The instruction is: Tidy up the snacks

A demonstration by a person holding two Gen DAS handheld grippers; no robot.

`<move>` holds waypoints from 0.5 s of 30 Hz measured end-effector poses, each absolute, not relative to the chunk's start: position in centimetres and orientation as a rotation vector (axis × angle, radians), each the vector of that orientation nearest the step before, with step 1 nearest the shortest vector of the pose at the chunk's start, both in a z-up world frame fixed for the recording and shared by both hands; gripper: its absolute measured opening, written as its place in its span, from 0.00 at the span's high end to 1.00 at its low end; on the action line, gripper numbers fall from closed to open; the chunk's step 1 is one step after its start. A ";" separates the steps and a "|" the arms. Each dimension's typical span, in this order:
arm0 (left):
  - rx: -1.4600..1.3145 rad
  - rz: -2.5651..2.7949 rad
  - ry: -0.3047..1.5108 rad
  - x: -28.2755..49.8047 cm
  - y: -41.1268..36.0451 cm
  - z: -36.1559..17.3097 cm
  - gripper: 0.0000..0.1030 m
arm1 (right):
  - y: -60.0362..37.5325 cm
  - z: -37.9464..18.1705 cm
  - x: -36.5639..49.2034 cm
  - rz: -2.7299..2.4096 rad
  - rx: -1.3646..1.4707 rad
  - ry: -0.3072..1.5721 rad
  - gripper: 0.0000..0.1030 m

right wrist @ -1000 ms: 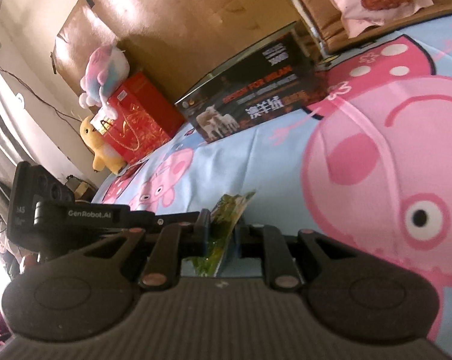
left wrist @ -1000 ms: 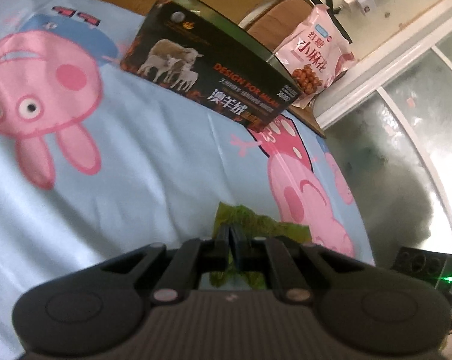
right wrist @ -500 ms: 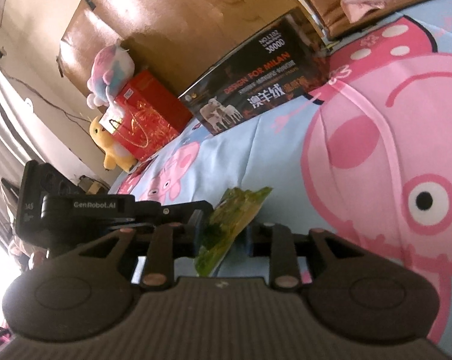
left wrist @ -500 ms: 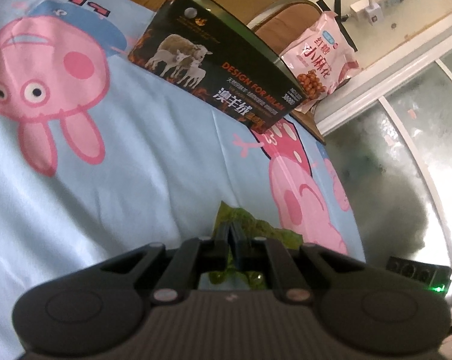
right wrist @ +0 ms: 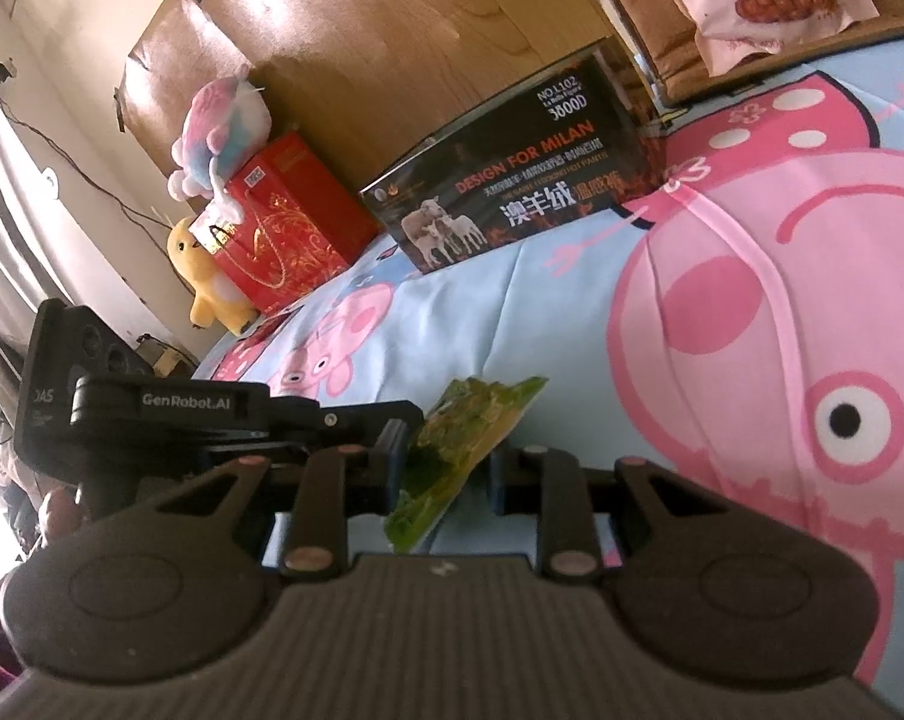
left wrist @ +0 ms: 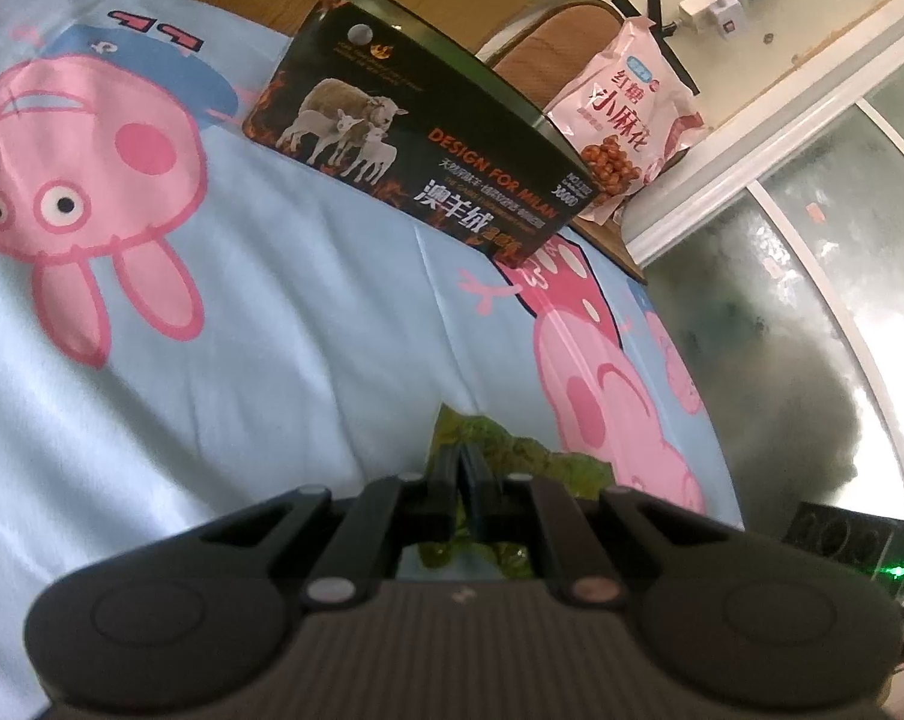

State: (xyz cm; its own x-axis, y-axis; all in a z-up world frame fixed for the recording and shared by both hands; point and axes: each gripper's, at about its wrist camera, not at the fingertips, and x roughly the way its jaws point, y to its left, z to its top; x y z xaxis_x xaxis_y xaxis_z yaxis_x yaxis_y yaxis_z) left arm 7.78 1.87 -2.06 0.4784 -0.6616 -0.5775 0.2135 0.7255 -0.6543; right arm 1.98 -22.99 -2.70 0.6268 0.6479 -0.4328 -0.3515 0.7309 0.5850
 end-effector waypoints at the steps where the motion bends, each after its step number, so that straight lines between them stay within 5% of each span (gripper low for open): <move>1: -0.544 -0.570 0.927 7.8 1.8 -2.0 0.96 | -22.9 -2.7 1.9 0.597 0.478 0.674 0.72; 15: -0.537 -0.597 0.896 8.1 1.7 -1.4 0.97 | -22.2 -1.8 1.5 0.592 0.430 0.623 0.78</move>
